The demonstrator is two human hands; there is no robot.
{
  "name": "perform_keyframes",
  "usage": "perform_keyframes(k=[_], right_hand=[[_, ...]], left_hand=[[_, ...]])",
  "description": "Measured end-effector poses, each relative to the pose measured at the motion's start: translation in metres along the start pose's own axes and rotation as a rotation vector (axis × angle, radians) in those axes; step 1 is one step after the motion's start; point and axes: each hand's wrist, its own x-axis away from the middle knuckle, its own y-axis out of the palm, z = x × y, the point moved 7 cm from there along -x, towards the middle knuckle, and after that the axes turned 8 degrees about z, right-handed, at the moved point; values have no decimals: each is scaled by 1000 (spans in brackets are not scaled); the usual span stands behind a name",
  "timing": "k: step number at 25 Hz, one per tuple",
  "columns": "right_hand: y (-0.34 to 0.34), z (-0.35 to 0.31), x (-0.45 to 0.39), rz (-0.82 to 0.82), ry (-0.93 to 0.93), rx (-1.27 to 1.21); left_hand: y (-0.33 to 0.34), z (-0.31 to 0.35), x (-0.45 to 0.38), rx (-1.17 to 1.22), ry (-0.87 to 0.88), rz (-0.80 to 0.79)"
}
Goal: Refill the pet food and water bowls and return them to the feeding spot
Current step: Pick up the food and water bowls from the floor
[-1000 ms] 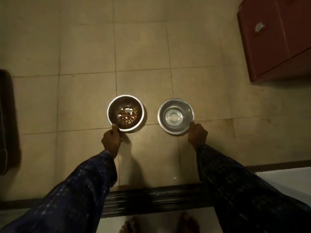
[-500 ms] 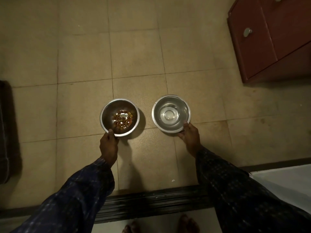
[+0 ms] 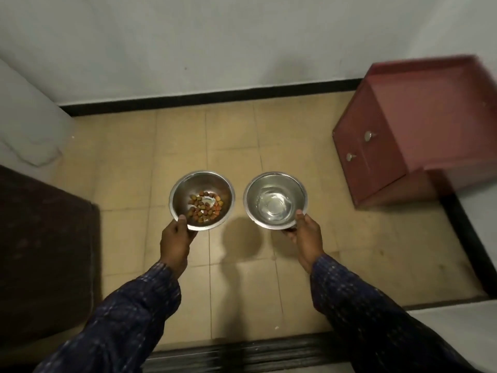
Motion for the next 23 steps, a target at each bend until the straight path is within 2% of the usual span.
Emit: perform_keyframes(k=[8, 13, 18, 23], right_hand=[[-22, -277, 162, 47, -116, -144], [-52, -394, 269, 20, -135, -187], [-81, -471, 360, -16, -168, -232], [-119, -505, 437, 2, -192, -218]], left_hand=[[-58, 275, 149, 210, 104, -110], [-98, 401, 251, 224, 144, -158], [-130, 480, 356, 250, 167, -174], [-160, 511, 424, 244, 199, -232]])
